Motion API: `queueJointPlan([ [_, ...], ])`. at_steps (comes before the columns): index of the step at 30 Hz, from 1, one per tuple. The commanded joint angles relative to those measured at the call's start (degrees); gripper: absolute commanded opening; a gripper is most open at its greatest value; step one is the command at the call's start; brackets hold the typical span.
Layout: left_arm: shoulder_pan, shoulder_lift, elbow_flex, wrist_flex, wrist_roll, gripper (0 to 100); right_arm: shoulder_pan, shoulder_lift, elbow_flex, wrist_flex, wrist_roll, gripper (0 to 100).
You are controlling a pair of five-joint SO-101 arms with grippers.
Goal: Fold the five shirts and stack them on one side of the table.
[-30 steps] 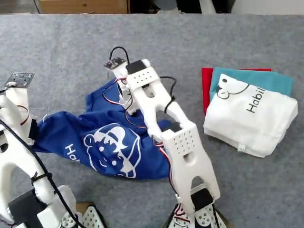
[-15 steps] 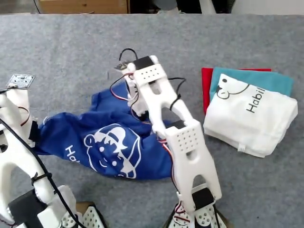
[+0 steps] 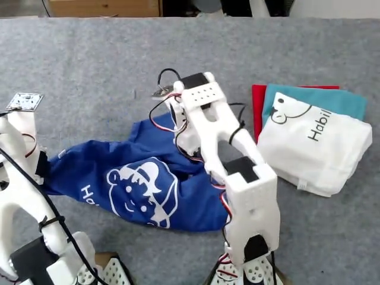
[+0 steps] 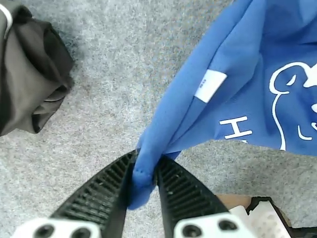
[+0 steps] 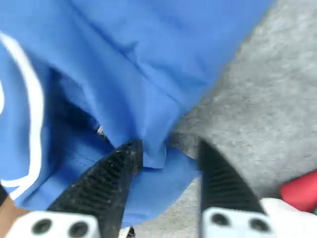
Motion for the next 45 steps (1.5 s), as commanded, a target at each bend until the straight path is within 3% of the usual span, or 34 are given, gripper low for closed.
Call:
queueJointPlan([
  [1, -0.13, -2.11, -2.77, 0.53, -0.35, 3, 1.49, -5.32, -2.68, 0.88, 1.32, 27.3],
  [7, -0.48, -2.11, -2.77, 0.44, -0.26, 3, 1.93, -11.47, -7.34, 0.35, 1.41, 27.2],
  [11, -0.48, -2.11, -2.77, 0.53, 0.00, 3, 1.67, -9.71, -10.59, -7.74, 1.49, 25.8],
  [17, -0.48, -2.11, -2.59, 0.53, 0.09, 3, -0.62, -0.40, -16.84, -18.29, -2.29, 1.8],
  [24, -0.48, -2.11, -2.24, 0.26, 0.09, 3, -0.88, 18.68, -36.70, -15.38, -5.63, 24.9],
  [33, -0.13, -2.11, -2.24, 0.18, 0.09, 3, 0.18, 40.31, -70.81, -1.05, -7.47, 16.9],
  [45, -0.48, -2.11, -2.15, 0.26, 0.09, 3, 0.44, 46.11, -74.42, 0.53, -9.41, 16.9],
])
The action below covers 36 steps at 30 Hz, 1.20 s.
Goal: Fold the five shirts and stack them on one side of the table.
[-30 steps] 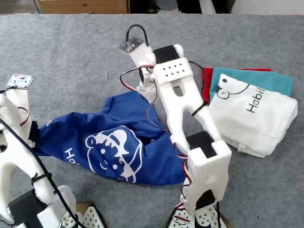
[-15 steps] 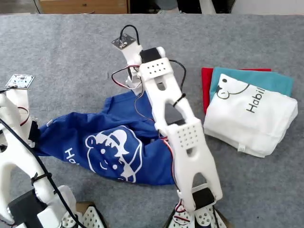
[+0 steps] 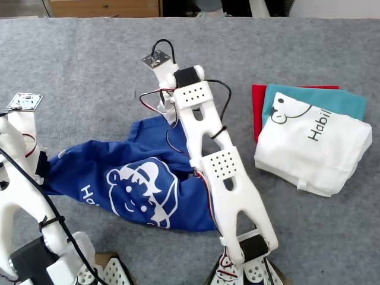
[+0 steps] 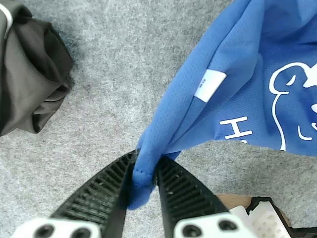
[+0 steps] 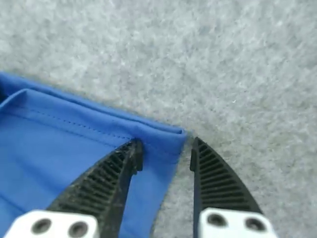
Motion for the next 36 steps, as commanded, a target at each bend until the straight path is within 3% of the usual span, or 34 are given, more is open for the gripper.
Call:
queueJointPlan([
  [1, -0.48, -2.11, -2.15, 0.26, 0.09, 3, 0.70, -0.48, -2.42, 0.44, -0.53, 16.9],
  [8, -0.48, -2.11, -2.15, 0.44, 0.09, 3, 0.70, -1.01, 3.47, -2.02, -0.44, 15.8],
  [13, 0.04, -2.20, 0.92, -3.25, 0.09, 3, 0.53, -1.27, 3.56, -2.73, 0.00, 1.1],
  [21, 3.38, -14.77, 2.95, -8.79, 5.36, 3, 2.02, -6.99, -4.70, 1.23, -0.53, 1.3],
  [28, 12.00, -29.63, -8.04, -12.22, 14.86, 3, 4.57, -33.19, -6.99, 1.14, -0.53, 1.3],
  [36, 12.44, -30.86, -28.00, -12.13, 22.33, 3, 10.46, -68.79, -4.26, 0.35, -0.53, 1.3],
])
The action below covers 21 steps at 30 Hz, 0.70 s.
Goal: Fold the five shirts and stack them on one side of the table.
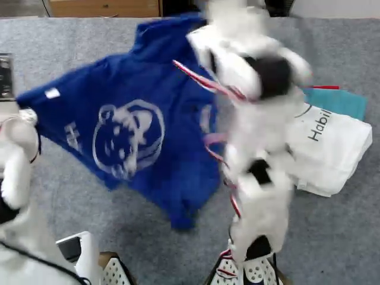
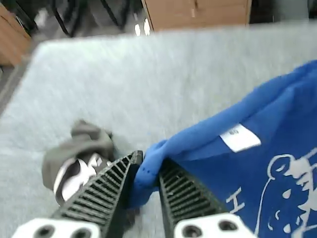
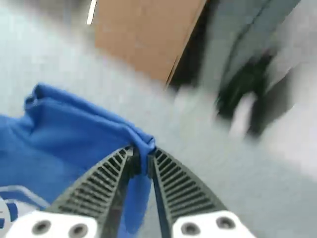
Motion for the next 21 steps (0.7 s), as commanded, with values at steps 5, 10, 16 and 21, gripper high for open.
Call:
queueJointPlan([
  [5, 0.66, -1.05, -20.09, -0.44, 3.69, 3, 8.79, -29.58, 2.42, -6.42, -0.53, 1.3],
  [10, 0.57, -1.05, -30.20, 7.56, 3.25, 3, 12.31, -41.19, 8.22, -14.51, -0.53, 1.3],
  [16, 0.57, -1.58, -39.87, 20.22, 0.26, 3, 12.92, -52.97, 20.09, -24.00, -0.53, 1.2],
  [21, 0.66, -1.67, -39.16, 21.01, -1.58, 3, 12.66, -56.31, 35.56, -28.48, -0.53, 1.2],
])
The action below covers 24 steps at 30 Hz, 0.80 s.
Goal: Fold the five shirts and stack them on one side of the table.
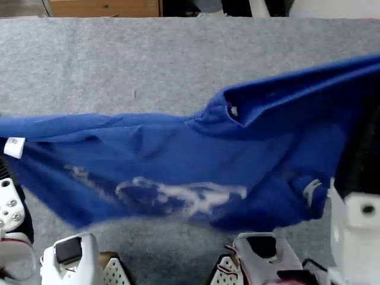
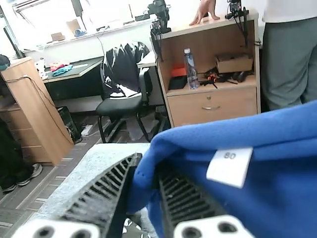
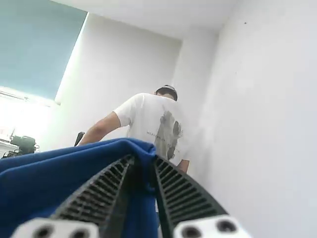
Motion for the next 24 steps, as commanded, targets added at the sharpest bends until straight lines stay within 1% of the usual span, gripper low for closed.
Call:
queueJointPlan([
  [1, 0.22, 0.53, 0.84, 0.35, -1.14, 3, 0.35, 0.04, 12.35, -3.34, -0.53, 1.2],
  [3, 0.40, 0.79, 5.85, -0.09, -1.14, 3, 0.35, 0.92, 19.30, -4.75, -0.53, 1.2],
  [4, 0.57, 0.97, 10.33, -1.58, -1.14, 3, -0.18, 1.45, 22.55, -5.71, -0.53, 1.2],
  [5, 0.66, 1.32, 15.69, -4.48, -1.14, 3, -1.41, 2.07, 25.71, -6.86, -0.53, 1.2],
  [7, 0.40, 2.11, 26.86, -14.15, -1.14, 3, -3.52, 3.56, 32.04, -9.14, -0.53, 1.2],
  [10, 0.31, 4.22, 44.97, -34.64, -1.14, 3, -5.89, 7.25, 41.54, -15.56, -0.44, 1.2],
  [13, 0.57, 7.47, 59.21, -59.16, -0.88, 3, -6.77, 13.23, 48.48, -25.23, -0.44, 1.2],
  [15, 0.84, 11.52, 65.63, -74.46, -0.88, 3, -6.95, 18.51, 50.07, -31.03, -0.53, 1.2],
  [17, 1.36, 16.53, 68.18, -85.98, -0.97, 3, -7.30, 24.84, 48.92, -36.04, -0.53, 1.2],
  [18, 1.98, 19.16, 68.35, -88.79, -1.05, 3, -7.38, 27.91, 47.43, -37.71, -0.53, 1.2],
  [19, 2.42, 21.63, 67.91, -89.85, -1.14, 3, -7.38, 31.34, 45.49, -38.86, -0.53, 1.2],
  [21, 3.74, 25.93, 65.71, -88.70, -1.14, 3, -7.47, 37.67, 40.40, -38.77, -0.53, 1.2],
  [24, 4.09, 30.59, 61.49, -85.36, -1.14, 3, -7.56, 46.02, 30.73, -34.29, -0.53, 1.2],
])
